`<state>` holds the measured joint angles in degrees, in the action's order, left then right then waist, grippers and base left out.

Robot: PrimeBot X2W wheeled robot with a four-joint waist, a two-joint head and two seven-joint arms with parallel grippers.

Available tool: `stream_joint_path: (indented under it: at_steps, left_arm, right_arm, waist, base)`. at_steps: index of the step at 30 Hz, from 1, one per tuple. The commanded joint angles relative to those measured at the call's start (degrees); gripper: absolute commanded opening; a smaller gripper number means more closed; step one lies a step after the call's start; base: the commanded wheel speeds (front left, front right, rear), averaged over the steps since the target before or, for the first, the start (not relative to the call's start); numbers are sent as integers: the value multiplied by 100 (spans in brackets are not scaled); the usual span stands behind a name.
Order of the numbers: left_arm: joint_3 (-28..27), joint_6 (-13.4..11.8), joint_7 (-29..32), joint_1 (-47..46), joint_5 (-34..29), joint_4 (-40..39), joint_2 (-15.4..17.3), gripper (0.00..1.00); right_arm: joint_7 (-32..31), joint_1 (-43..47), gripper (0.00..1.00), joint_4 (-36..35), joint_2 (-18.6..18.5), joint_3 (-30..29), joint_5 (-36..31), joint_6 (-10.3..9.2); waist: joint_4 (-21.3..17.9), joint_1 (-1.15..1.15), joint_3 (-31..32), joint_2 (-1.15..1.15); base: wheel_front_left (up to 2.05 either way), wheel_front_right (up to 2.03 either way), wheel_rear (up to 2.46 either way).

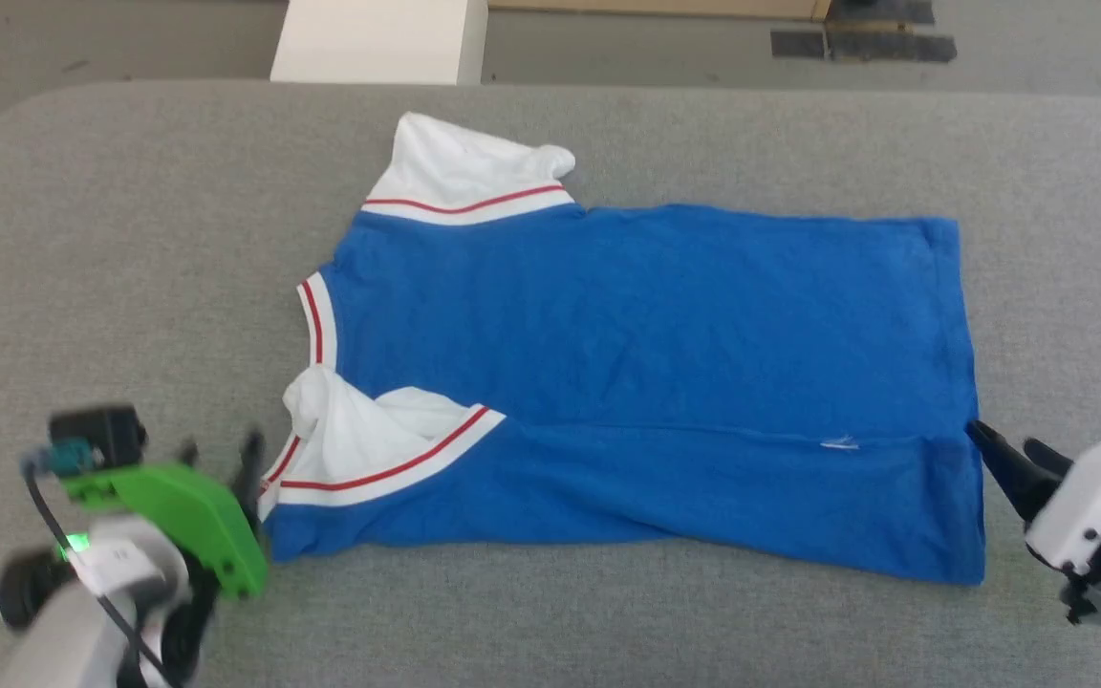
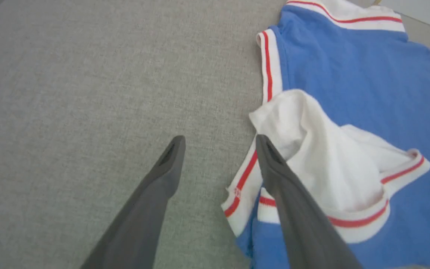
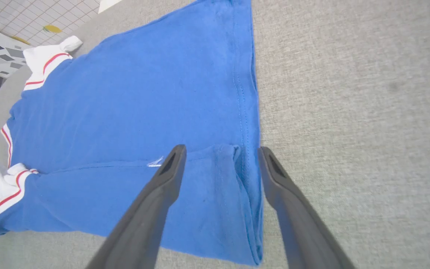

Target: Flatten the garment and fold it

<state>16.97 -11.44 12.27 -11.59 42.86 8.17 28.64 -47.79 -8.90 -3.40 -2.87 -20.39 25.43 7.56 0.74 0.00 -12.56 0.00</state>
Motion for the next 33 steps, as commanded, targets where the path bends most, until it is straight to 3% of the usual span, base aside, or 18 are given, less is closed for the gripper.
stream_joint_path:
  at_steps: [1, 4, 8, 12, 19, 20, 21, 26, 33]
  left_arm:
    - [27, -213, 287, 280, 112, -254, 45, 100]
    - [157, -646, 987, 773, 229, -898, 137, 100]
    - [278, -877, 1256, 1055, 213, -1354, 177, 100]
    - [347, -879, 1221, 984, 154, -1178, 127, 100]
    - [409, -582, 997, 606, 185, -443, -61, 100]
    - [413, -525, 943, 552, 190, -355, -89, 71]
    - [448, -395, 913, 481, 238, -180, -138, 0]
    - [240, -359, 615, 560, 337, -319, -147, 0]
    - [-54, -639, 442, 1072, 382, -1331, 19, 0]
  right_arm:
    - [47, 111, 100, -97, -1, -57, 64, -8]
    - [49, 247, 100, -251, -1, -179, 109, -8]
    - [32, 341, 100, -389, -1, -288, 148, -8]
    - [29, 367, 100, -457, -1, -301, 182, -8]
    - [-4, 420, 100, -497, -1, -153, 168, -8]
    - [-22, 452, 100, -509, -1, -117, 151, -8]
    - [-120, 568, 100, -558, -1, 0, 41, -8]
    - [-330, 801, 100, -783, -1, 307, -638, -8]
    - [-422, 741, 100, -522, -1, 794, -1432, -8]
  waist:
    - [0, 0, 178, 0]
    - [-26, 0, 216, 0]
    - [-58, 0, 186, 0]
    - [-92, 0, 139, 0]
    - [-171, 0, 86, 0]
    - [-175, 0, 84, 0]
    - [-184, 0, 80, 0]
    - [-202, 0, 67, 0]
    - [-170, 0, -49, 0]
  base:
    - [0, 0, 0]
    - [0, 0, 0]
    - [0, 0, 0]
    - [0, 0, 0]
    - [0, 0, 0]
    - [0, 0, 0]
    - [0, 0, 0]
    - [0, 0, 0]
    - [0, 0, 0]
